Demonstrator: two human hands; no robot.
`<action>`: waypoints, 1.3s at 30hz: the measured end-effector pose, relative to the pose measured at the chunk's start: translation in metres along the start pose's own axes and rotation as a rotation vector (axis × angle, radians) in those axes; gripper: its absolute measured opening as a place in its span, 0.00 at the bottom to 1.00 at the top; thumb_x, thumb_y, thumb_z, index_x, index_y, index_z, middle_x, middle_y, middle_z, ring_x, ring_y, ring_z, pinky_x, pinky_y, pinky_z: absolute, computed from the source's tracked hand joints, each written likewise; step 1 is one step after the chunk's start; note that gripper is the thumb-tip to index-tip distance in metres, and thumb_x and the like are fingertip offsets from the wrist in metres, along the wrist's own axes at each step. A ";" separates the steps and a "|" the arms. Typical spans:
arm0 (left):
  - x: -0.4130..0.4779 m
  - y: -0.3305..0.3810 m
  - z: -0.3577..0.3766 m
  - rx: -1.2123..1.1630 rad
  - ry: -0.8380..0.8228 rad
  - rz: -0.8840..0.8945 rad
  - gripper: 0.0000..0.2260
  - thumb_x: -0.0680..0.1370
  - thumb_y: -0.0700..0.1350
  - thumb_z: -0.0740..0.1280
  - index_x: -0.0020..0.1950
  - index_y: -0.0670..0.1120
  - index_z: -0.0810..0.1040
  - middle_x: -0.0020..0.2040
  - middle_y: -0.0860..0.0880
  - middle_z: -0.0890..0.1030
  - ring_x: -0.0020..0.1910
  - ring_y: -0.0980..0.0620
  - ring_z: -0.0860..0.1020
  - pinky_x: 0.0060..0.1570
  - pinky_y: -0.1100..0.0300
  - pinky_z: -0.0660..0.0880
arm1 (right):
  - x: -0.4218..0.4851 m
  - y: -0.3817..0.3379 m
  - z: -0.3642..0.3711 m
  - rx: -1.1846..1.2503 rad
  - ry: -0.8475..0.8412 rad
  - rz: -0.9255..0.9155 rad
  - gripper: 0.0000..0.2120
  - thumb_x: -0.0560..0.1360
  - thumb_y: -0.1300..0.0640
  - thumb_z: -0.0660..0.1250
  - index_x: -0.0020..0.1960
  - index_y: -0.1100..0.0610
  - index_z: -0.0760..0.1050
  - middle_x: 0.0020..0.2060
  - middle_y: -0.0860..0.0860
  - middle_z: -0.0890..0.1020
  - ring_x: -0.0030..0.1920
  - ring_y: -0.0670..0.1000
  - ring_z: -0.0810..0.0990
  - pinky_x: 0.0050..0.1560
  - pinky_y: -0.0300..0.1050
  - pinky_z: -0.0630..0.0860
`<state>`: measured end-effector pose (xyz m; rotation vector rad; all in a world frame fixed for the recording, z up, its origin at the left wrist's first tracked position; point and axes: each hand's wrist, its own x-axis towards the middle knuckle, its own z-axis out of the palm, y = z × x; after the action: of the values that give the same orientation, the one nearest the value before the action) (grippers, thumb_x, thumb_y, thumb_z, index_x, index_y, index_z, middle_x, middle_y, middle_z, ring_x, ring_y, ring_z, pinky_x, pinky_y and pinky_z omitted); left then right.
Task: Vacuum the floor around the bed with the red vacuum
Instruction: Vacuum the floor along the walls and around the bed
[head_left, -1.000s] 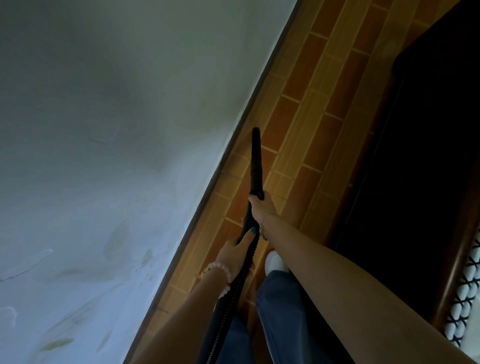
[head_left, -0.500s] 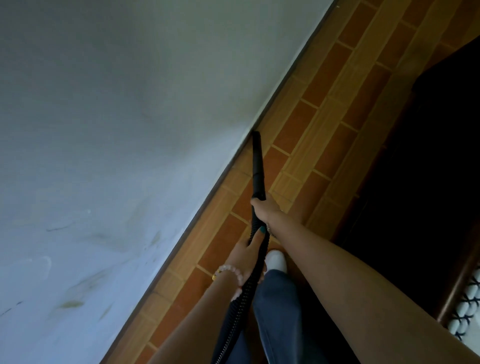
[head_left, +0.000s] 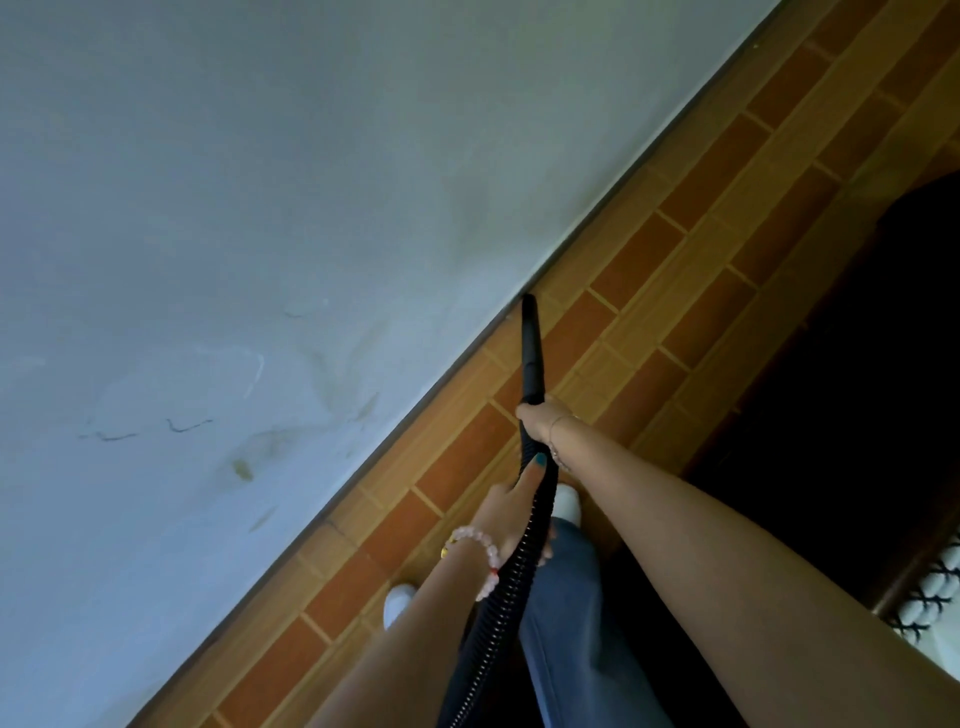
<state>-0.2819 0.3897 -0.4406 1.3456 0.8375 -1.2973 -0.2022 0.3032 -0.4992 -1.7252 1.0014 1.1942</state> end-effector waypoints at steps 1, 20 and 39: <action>-0.002 -0.004 -0.004 -0.019 0.001 0.011 0.22 0.79 0.60 0.57 0.53 0.40 0.71 0.29 0.44 0.76 0.20 0.51 0.75 0.23 0.61 0.74 | -0.003 0.000 0.006 -0.034 -0.005 -0.004 0.27 0.82 0.54 0.54 0.78 0.56 0.49 0.73 0.57 0.63 0.65 0.61 0.70 0.57 0.52 0.69; -0.104 -0.088 -0.076 0.042 -0.159 0.166 0.12 0.82 0.41 0.56 0.38 0.45 0.67 0.16 0.54 0.71 0.15 0.60 0.70 0.19 0.68 0.69 | -0.059 0.039 0.113 -0.182 -0.084 -0.005 0.22 0.78 0.53 0.58 0.69 0.60 0.63 0.55 0.61 0.77 0.50 0.59 0.75 0.55 0.56 0.75; -0.141 -0.195 -0.122 0.310 0.118 0.167 0.20 0.73 0.37 0.65 0.62 0.43 0.63 0.44 0.44 0.74 0.38 0.46 0.77 0.46 0.51 0.80 | -0.097 0.071 0.211 -0.295 -0.126 -0.036 0.29 0.80 0.60 0.56 0.78 0.57 0.47 0.73 0.58 0.61 0.68 0.62 0.67 0.62 0.54 0.70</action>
<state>-0.4621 0.5726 -0.3591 1.7130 0.6035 -1.2600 -0.3596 0.4858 -0.4687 -1.8565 0.7446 1.4656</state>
